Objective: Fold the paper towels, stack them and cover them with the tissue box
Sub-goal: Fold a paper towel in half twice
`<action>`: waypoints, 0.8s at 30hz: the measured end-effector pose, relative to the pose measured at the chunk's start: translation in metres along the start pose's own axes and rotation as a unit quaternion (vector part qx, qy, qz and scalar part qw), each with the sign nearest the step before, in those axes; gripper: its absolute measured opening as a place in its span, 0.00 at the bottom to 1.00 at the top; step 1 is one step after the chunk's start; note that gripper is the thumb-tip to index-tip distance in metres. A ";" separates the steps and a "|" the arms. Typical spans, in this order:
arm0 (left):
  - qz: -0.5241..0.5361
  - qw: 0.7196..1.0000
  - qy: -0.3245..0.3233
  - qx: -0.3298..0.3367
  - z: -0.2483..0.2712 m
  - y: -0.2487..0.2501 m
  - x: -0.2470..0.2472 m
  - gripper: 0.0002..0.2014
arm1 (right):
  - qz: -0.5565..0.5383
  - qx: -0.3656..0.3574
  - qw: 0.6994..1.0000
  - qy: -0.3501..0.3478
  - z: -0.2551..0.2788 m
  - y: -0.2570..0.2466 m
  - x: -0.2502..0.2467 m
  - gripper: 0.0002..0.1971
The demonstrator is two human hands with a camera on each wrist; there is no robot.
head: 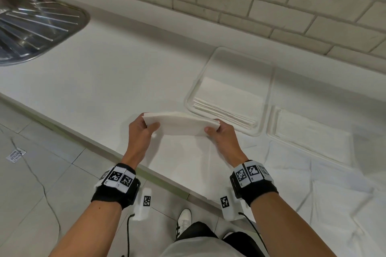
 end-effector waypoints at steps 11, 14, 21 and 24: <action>-0.001 0.991 -0.131 0.032 0.011 0.091 0.204 0.13 | -0.074 -0.052 0.969 0.230 0.084 -0.039 -0.209 0.06; -0.047 0.982 -0.181 0.002 0.008 0.085 0.295 0.10 | -0.061 -0.038 0.943 0.326 0.101 -0.026 -0.285 0.10; -0.190 0.961 -0.194 -0.048 -0.003 0.041 0.393 0.18 | 0.037 0.071 0.919 0.386 0.088 0.029 -0.360 0.19; -0.225 0.956 -0.185 -0.042 -0.011 0.025 0.397 0.18 | 0.072 0.098 0.915 0.386 0.078 0.045 -0.363 0.19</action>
Point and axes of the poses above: each hand's wrist, its own z-axis away from the middle knuckle, its own x-axis out of the palm, y = z × x, the point moved 7 cm from there along -z, towards the middle knuckle, and after that the axes turned 7 degrees about -y, right-handed, at the moved point
